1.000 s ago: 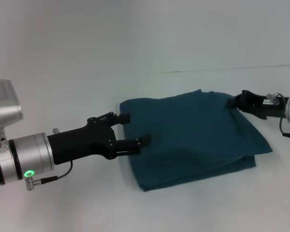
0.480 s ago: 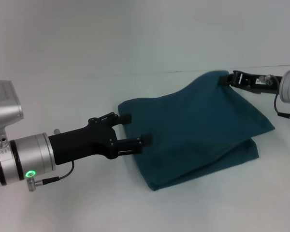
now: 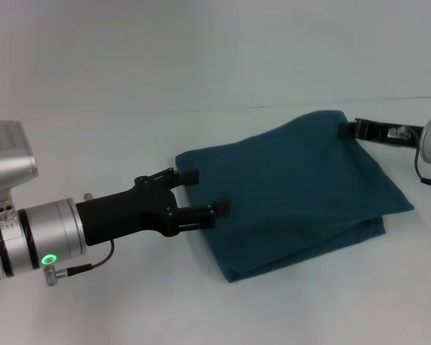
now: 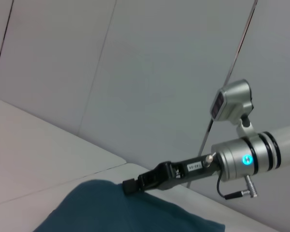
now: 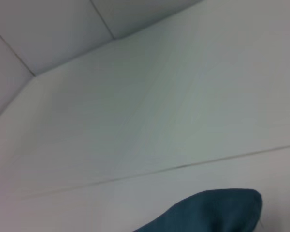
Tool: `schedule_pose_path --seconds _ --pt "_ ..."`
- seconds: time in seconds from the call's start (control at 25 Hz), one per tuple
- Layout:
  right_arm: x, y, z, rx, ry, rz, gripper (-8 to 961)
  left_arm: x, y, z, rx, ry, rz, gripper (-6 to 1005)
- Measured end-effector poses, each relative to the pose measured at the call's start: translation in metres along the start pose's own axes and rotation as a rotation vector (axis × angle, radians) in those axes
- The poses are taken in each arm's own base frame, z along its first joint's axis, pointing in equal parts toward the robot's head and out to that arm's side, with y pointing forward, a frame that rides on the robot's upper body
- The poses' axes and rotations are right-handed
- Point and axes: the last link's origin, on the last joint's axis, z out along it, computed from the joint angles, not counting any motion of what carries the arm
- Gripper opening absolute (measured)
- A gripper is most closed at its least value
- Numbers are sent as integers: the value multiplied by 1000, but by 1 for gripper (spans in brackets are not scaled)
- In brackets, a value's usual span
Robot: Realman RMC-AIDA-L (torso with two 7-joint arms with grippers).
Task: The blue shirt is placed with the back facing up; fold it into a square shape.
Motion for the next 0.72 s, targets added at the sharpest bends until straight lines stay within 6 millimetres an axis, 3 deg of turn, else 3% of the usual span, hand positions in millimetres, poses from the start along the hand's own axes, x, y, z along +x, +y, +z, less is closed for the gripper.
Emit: schedule_pose_path --seconds 0.28,0.6,0.72 --pt "10 -5 -1 21 -5 -10 79 -1 0 1 0 -3 -11 950" --pt "1 -25 -36 11 -139 38 217 -2 -4 3 43 10 -32 950" --pt "2 -26 -49 -58 -120 35 344 -2 -6 5 64 14 -44 950"
